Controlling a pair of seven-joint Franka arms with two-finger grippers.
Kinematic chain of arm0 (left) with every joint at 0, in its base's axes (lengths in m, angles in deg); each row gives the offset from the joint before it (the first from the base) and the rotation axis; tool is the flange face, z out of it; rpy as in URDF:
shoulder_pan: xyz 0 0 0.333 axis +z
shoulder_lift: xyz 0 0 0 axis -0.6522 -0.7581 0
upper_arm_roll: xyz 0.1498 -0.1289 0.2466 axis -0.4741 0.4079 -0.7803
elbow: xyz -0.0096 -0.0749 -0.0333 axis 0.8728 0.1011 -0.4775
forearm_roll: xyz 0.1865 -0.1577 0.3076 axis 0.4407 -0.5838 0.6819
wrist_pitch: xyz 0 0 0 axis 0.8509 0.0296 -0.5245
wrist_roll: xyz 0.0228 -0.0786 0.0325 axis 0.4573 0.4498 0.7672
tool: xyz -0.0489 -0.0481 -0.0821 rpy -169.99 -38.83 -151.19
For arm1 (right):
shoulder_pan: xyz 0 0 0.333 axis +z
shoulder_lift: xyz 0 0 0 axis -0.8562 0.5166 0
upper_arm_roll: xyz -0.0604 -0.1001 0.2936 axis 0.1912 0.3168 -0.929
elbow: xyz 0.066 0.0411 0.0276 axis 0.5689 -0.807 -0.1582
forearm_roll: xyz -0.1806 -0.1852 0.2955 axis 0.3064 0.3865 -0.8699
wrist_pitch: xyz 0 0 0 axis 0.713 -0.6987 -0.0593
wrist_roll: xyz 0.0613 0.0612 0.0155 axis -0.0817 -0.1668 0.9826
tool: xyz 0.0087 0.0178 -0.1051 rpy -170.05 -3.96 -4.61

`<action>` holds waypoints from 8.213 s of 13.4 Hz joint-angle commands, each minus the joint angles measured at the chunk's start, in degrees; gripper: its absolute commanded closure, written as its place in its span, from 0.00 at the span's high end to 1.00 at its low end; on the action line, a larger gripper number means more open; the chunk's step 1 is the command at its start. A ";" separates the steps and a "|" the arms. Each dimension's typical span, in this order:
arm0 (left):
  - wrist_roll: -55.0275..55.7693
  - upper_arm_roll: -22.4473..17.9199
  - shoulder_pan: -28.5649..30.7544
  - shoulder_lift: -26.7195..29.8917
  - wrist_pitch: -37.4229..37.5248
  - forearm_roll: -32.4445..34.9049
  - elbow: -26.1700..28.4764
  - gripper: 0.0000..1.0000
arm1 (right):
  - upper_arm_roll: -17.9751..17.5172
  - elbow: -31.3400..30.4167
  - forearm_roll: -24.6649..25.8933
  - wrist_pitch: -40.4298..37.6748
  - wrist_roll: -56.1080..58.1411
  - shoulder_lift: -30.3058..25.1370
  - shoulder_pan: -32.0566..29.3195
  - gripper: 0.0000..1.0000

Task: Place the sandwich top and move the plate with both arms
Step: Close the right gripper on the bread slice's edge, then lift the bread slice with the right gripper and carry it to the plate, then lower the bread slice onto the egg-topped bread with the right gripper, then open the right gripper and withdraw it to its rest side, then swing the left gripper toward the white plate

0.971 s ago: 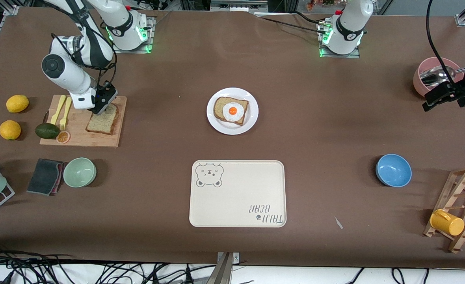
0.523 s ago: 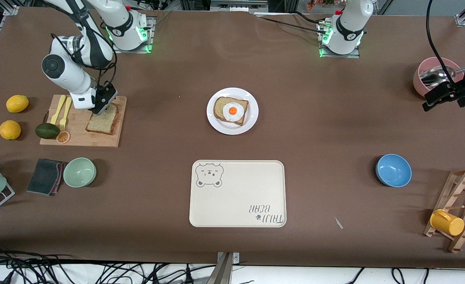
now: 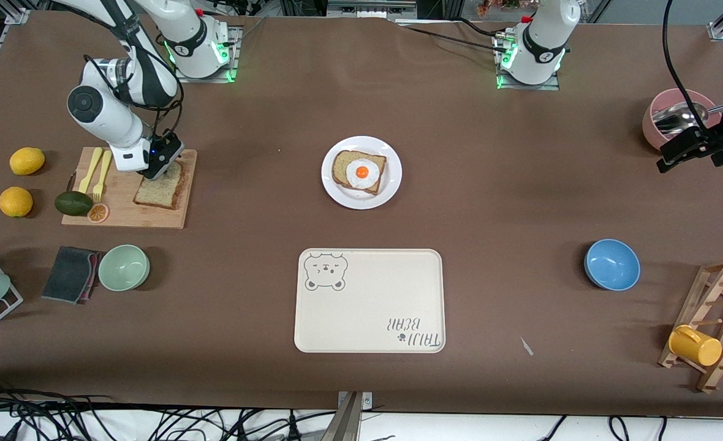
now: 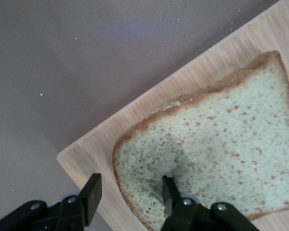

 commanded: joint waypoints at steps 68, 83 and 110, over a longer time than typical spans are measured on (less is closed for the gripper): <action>-0.12 0.21 -0.01 0.54 1.14 -1.51 -0.77 1.00 | -33.11 65.87 21.34 -30.84 -134.58 35.81 31.69 0.99; -0.12 0.21 -0.01 0.54 1.14 -1.51 -0.86 1.00 | -32.85 66.59 7.54 -40.58 -104.04 22.39 10.97 1.00; 3.92 1.53 -0.45 -10.79 -2.19 -6.33 -0.16 1.00 | -1.12 71.42 -4.33 -64.85 -56.01 4.09 -2.24 1.00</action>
